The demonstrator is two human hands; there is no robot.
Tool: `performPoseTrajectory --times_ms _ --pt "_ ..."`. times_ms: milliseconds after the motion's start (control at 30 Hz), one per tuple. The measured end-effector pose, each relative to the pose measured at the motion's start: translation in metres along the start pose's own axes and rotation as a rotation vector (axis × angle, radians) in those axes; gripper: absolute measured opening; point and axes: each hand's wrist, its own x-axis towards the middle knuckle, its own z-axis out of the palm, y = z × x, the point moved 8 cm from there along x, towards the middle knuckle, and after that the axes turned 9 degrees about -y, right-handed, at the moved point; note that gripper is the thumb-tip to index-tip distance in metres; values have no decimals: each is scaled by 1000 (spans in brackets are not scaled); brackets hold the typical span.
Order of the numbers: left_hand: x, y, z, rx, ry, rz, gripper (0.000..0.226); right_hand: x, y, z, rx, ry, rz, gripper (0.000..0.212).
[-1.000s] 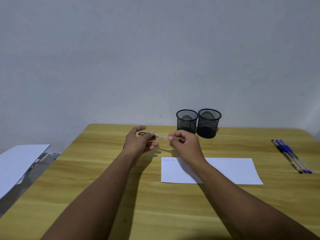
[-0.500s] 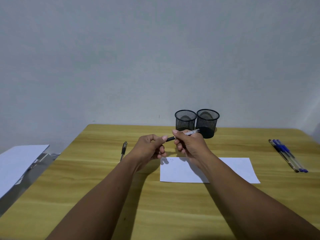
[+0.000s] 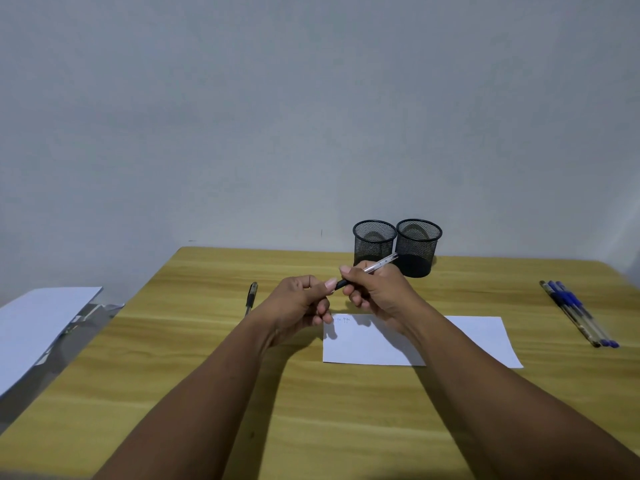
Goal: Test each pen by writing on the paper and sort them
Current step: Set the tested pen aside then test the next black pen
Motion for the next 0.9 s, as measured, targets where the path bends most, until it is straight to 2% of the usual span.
performPoseTrajectory --times_ms 167,367,533,633,733,800,900 --pt "-1 2 6 -34 -30 15 25 -2 -6 -2 -13 -20 -3 27" --pt "6 2 10 -66 -5 21 20 -1 -6 -8 -28 87 -23 28" --pt "-24 0 -64 -20 272 55 25 -13 -24 -80 155 236 -44 23" --pt "-32 7 -83 147 341 71 22 -19 -22 -84 87 141 17 19" --pt "-17 8 -62 538 340 79 15 -16 -7 -52 -10 54 83 20" --pt "-10 1 -48 759 367 97 12 -17 3 -38 -114 58 67 16" --pt "-7 -10 -36 853 391 153 6 -18 19 -29 -188 115 15 18"
